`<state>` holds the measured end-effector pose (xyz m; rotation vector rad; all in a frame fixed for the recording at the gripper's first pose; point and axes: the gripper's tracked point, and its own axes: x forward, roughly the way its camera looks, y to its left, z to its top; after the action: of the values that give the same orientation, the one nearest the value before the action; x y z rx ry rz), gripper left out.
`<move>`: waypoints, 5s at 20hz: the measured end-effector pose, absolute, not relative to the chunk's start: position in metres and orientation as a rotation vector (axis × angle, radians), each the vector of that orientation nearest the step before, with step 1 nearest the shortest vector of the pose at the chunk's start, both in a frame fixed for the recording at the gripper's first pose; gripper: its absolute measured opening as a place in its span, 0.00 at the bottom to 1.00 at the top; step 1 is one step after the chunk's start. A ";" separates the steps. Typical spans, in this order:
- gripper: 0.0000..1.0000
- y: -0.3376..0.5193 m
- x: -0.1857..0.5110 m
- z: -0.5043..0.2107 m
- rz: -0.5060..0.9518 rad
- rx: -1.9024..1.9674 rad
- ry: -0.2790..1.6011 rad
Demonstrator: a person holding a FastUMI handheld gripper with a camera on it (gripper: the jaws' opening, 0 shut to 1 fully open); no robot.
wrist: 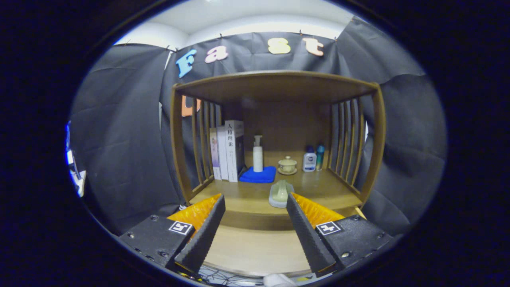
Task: Pull open the drawer, take out the items inside it, and place them on the countertop above the cabinet.
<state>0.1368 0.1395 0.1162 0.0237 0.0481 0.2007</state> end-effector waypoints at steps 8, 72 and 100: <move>0.98 0.119 0.039 0.105 0.154 0.046 -0.092; 1.00 0.112 0.201 -0.100 0.018 -0.009 0.170; 1.00 0.116 0.298 -0.092 0.027 -0.009 0.119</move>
<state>0.2983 0.1155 -0.0923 -0.0094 0.1192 0.0268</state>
